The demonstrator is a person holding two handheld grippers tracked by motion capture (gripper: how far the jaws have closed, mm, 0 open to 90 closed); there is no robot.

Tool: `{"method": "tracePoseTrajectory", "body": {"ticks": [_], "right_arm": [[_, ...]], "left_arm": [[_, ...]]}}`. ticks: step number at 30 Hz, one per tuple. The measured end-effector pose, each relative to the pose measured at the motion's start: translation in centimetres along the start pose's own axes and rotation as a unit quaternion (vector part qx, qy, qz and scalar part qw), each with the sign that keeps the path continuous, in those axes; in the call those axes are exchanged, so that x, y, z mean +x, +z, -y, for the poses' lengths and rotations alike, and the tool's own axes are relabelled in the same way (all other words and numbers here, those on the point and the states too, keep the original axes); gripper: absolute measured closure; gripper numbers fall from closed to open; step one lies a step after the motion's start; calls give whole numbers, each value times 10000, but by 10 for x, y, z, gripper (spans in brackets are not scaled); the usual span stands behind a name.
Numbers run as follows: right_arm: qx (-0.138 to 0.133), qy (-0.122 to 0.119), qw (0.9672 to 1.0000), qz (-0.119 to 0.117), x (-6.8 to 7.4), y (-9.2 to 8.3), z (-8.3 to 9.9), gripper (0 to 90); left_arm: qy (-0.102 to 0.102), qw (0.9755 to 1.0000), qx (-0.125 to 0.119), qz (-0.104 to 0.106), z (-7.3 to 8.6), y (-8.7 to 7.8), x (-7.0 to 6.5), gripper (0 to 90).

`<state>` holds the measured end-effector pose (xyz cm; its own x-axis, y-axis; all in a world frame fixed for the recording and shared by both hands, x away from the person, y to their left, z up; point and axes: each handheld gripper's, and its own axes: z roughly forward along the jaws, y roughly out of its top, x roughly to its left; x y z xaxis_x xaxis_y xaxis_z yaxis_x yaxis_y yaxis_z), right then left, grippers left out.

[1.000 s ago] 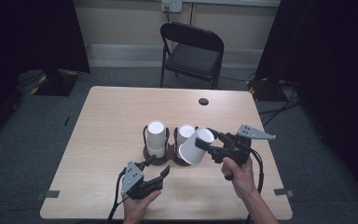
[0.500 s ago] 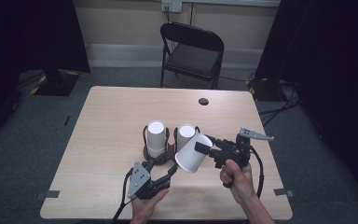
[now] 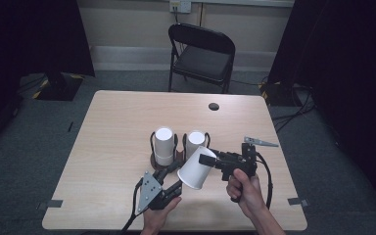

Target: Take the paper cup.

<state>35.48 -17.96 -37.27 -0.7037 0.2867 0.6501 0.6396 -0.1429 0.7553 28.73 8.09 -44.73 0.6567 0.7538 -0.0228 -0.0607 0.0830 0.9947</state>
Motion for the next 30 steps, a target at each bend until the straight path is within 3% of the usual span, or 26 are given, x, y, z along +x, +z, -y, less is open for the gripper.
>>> {"method": "tracePoseTrajectory", "body": {"ticks": [7,13,17,23,27,30], "right_arm": [[169,245,9995,-114,-1,6,4,341],[291,356,9988,-193,-3,11,7,340],[329,367,9985,-217,-4,12,8,338],[348,133,9992,-138,-4,12,8,294],[410,-145,9991,15,-3,14,10,252],[416,-226,9989,56,-3,14,10,242]], "left_arm": [[147,9998,-119,-59,-3,4,-4,648],[138,9995,-248,-105,-6,2,-6,745],[76,9998,-191,-59,-4,0,-4,794],[75,9998,-99,152,-5,1,-4,844],[85,9997,6,216,-5,1,-2,853],[92,9997,56,231,-5,0,0,856]]}}
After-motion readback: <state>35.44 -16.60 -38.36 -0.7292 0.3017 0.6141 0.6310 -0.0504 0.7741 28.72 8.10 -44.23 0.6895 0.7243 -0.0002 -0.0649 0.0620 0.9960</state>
